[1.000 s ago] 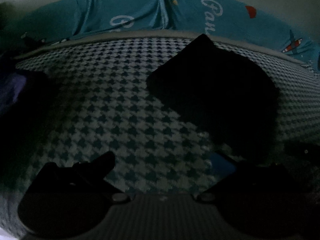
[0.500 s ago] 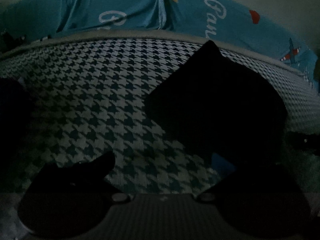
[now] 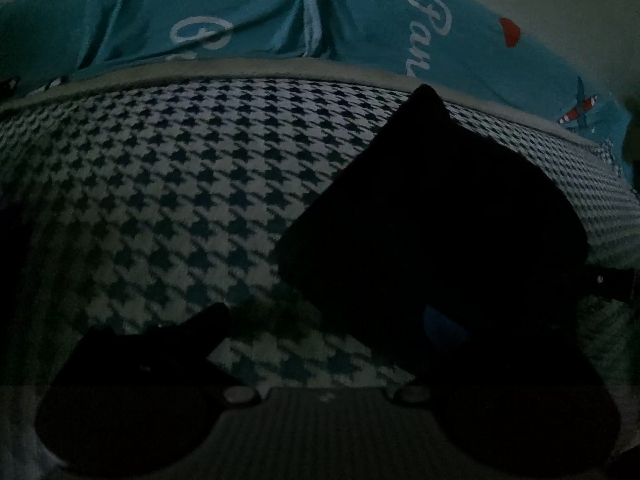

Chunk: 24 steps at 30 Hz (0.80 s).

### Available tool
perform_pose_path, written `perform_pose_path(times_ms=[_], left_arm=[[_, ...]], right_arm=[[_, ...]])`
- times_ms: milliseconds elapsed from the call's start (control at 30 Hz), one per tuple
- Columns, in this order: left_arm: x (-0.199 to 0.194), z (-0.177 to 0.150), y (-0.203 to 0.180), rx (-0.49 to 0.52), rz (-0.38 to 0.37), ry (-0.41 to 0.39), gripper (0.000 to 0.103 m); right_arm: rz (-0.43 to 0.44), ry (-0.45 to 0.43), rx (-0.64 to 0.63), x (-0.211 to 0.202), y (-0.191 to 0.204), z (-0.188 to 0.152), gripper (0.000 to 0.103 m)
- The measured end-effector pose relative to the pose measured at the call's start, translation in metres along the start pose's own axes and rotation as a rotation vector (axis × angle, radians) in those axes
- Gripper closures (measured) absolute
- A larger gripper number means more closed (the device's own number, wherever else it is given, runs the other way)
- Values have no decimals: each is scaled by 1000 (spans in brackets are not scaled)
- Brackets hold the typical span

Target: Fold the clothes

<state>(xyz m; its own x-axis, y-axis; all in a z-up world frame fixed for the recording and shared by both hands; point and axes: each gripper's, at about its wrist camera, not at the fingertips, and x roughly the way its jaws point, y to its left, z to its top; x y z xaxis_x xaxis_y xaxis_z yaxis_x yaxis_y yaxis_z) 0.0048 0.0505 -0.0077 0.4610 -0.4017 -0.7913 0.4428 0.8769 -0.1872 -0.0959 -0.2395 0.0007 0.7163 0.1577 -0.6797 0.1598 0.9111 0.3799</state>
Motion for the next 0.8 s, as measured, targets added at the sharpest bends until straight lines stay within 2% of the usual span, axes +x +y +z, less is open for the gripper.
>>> perform_pose_path(times_ms=[533, 600, 767, 800], left_arm=[[29, 17, -19, 117, -53, -52, 0], [31, 19, -21, 123, -66, -59, 0], [35, 21, -29, 127, -83, -88, 1], [35, 20, -31, 129, -97, -90, 3]], right_arm=[[59, -30, -133, 31, 12, 15, 29], [68, -35, -134, 34, 13, 17, 33], [85, -40, -154, 39, 17, 22, 51], [86, -40, -156, 40, 18, 22, 52]])
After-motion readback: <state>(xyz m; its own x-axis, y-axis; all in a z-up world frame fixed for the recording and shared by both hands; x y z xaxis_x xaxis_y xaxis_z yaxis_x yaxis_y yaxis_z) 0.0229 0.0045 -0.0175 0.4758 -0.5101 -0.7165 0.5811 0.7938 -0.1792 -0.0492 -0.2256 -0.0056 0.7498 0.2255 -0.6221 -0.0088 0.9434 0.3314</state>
